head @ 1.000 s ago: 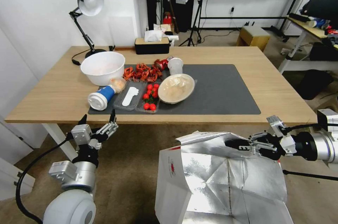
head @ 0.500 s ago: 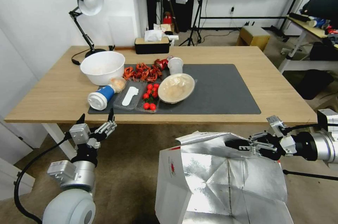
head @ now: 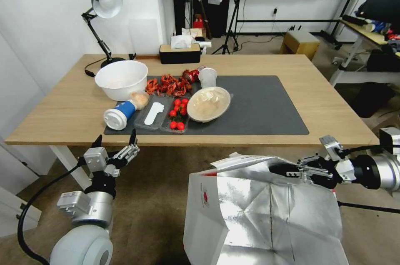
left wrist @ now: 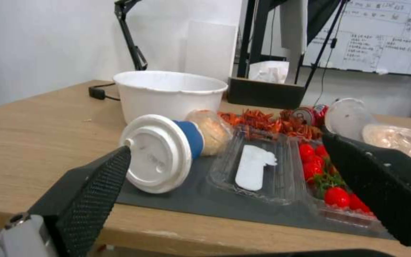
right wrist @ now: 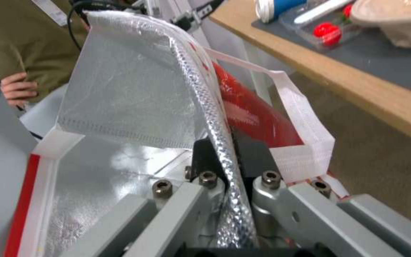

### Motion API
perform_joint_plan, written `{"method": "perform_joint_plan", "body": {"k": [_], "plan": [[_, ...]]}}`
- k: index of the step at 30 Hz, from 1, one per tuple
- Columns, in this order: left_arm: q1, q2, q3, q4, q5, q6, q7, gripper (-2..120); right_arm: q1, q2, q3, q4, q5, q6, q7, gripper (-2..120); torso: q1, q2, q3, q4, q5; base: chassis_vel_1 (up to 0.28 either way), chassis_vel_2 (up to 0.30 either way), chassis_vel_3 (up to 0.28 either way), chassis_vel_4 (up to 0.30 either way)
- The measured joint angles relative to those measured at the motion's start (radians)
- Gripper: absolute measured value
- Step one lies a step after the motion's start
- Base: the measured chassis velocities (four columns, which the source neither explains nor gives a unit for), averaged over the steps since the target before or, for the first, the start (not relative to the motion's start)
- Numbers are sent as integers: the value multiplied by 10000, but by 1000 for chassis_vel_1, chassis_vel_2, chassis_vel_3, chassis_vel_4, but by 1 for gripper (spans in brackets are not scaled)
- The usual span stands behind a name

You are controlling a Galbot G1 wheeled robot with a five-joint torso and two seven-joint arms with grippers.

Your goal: Pick up the food delivery bag from the floor and place it on the table.

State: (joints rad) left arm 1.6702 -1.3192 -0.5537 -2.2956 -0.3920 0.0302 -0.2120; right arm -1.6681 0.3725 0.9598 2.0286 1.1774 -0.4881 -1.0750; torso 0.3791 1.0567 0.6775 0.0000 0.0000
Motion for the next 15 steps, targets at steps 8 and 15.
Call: {"method": "perform_joint_plan", "body": {"k": [8,15], "plan": [[-8,-14,-40,48,45,-67,-5,100,-213,-220,428,-56,324,-28,-43,0,-3,-8,-4,-1,0,0,0,0,0],[-14,-6,-72,79,92,-117,-16,100,-436,-322,937,-58,530,-76,-31,0,-5,-14,-8,-2,1,0,0,0,0]]}}
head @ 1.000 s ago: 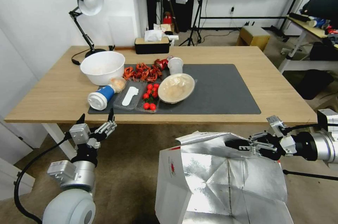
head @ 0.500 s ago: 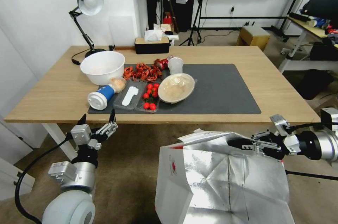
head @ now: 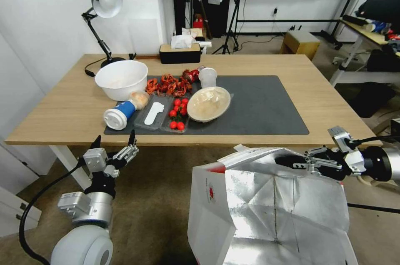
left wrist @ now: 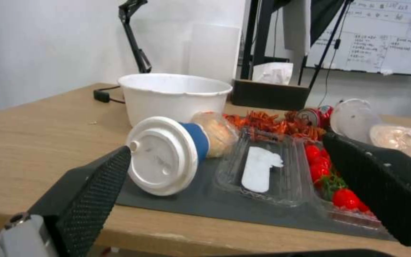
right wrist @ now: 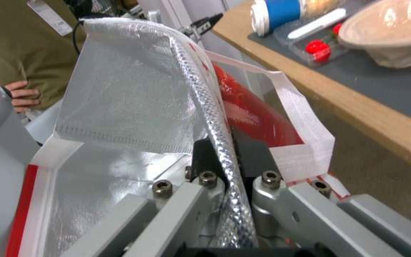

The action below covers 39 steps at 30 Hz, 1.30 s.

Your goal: Pick up the food delivery bag from the floor and place it on the table.

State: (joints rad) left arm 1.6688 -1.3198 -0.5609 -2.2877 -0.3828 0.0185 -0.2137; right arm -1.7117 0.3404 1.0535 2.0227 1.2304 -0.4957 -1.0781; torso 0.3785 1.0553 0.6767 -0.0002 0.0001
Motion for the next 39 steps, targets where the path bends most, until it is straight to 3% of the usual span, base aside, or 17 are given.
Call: {"method": "perform_joint_plan", "body": {"k": [10,25,32,35,36,39], "plan": [[129,-57,-148,-152,49,-81,-31,100,-105,-285,503,-74,54,-54,-12,0,-1,-4,-2,3,-1,0,0,0,0],[222,-58,-158,-213,100,-141,-64,100,-100,-513,2603,-519,1411,-254,354,0,-4,-7,-5,1,-1,0,0,0,0],[255,-70,-131,-234,135,-147,-81,100,115,-566,3409,-642,2818,-279,1773,0,-4,-9,-6,1,-2,0,0,0,0],[267,-72,-131,-234,140,-150,-83,100,244,-575,3484,-521,3564,-8,3212,0,-5,-9,-6,1,0,0,0,0,0],[267,-72,-131,-234,140,-150,-83,100,244,-575,3484,-521,3564,-8,3212,0,-5,-9,-6,1,0,0,0,0,0],[254,-73,-102,-234,152,-149,-83,100,487,-503,3154,74,5282,1036,6061,0,-4,-10,-6,4,-3,0,0,0,0]]}}
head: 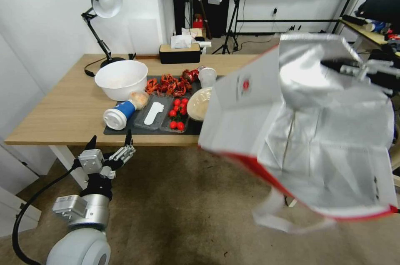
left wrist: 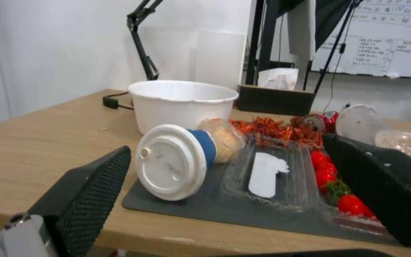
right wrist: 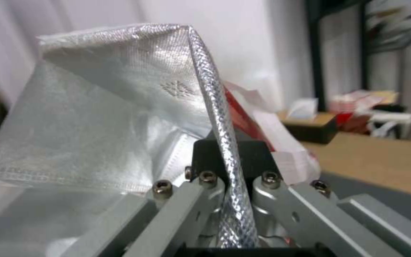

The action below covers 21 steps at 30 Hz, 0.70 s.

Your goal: Pick up the food delivery bag from the floor and place it on the table.

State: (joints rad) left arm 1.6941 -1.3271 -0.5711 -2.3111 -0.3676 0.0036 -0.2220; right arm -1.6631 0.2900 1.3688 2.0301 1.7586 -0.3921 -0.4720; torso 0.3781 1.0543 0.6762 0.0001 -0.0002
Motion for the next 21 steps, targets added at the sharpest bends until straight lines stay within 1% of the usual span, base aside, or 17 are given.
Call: {"method": "perform_joint_plan", "body": {"k": [1,2,4,5,6,7,8,11,12,15,17,19,21], "plan": [[0,0,0,0,0,0,0,100,0,0,0,0,0,0,0,0,0,0,0,0,0,0,0,0,0],[-34,26,29,10,0,6,0,100,36,88,-92,202,422,299,729,0,0,0,0,3,0,0,0,0,0],[-135,115,132,112,-14,41,2,100,111,339,-298,622,1065,1040,2181,0,0,0,0,-3,1,0,0,0,0],[-135,115,132,112,-14,41,2,100,111,339,-298,622,1065,1040,2181,0,0,0,0,-3,1,0,0,0,0],[-184,153,200,164,-21,62,6,100,178,463,-426,816,1338,1389,2862,0,0,0,0,-6,1,0,0,0,0],[-206,177,253,210,-23,75,17,100,489,603,-796,1011,1637,1883,3811,0,0,0,-1,-8,2,0,0,0,0],[-206,177,253,210,-23,75,17,100,489,603,-796,1011,1637,1883,3811,0,0,0,-1,-8,2,0,0,0,0],[-158,184,250,216,-21,69,28,100,1334,698,-1620,1151,2425,2945,5674,0,0,-1,0,1,0,0,0,0,0],[-158,184,250,216,-21,69,28,100,1334,698,-1620,1151,2425,2945,5674,0,0,-1,0,1,0,0,0,0,0],[-135,188,214,188,-9,49,40,100,1634,719,-2014,940,2674,3438,6628,0,0,-1,0,-2,1,0,0,0,0],[-132,187,213,187,-6,48,40,100,1650,726,-2036,923,2688,3452,6684,0,0,0,0,-2,1,0,0,0,0],[-95,160,214,167,52,31,51,100,1799,861,-2300,753,2833,3517,7214,0,0,-1,0,-3,2,0,0,0,0],[-86,148,214,164,84,18,55,100,1833,928,-2427,688,2851,3514,7361,0,0,-1,0,-3,3,0,0,0,0]]}}
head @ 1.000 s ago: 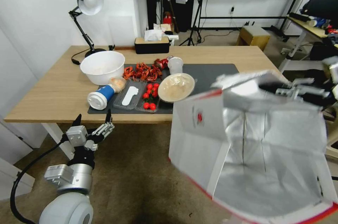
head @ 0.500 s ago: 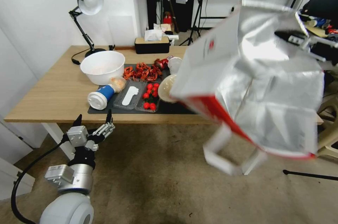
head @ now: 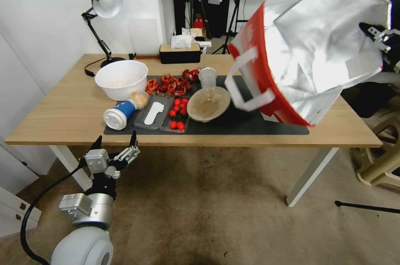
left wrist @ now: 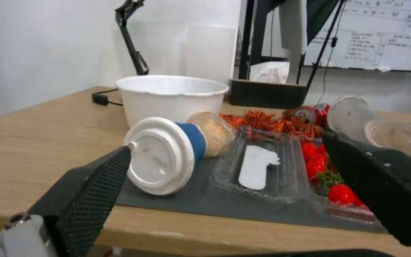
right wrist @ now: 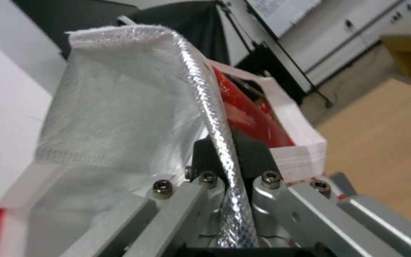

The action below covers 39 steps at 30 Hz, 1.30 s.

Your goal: Pick up the food delivery bag from the floor and place it on the table.

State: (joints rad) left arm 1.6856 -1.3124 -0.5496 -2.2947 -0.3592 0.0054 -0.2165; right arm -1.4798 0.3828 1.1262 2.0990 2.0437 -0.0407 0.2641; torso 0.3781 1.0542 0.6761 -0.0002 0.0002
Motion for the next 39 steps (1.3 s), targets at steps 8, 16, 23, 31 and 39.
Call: {"method": "perform_joint_plan", "body": {"k": [8,16,23,31,39], "plan": [[39,-54,-39,-39,98,-21,6,100,790,274,-1240,-285,-131,-466,991,0,0,0,0,1,-2,0,0,0,0],[-7,-124,-58,81,243,-61,0,100,2323,442,-2674,-668,-335,-721,1642,0,0,0,0,2,-3,0,0,0,0],[-103,-142,-19,242,275,-48,-6,100,2721,285,-2887,-1004,-341,-1137,1920,0,0,0,0,2,-2,0,0,0,0],[-172,-101,4,288,260,-21,-10,100,2722,107,-2843,-1098,-473,-1297,1785,11,0,0,0,1,-2,0,0,0,0],[-155,-62,-17,286,226,-13,-36,100,2865,72,-3109,-1182,-927,-1319,1553,39,-1,0,0,0,-2,0,0,0,0]]}}
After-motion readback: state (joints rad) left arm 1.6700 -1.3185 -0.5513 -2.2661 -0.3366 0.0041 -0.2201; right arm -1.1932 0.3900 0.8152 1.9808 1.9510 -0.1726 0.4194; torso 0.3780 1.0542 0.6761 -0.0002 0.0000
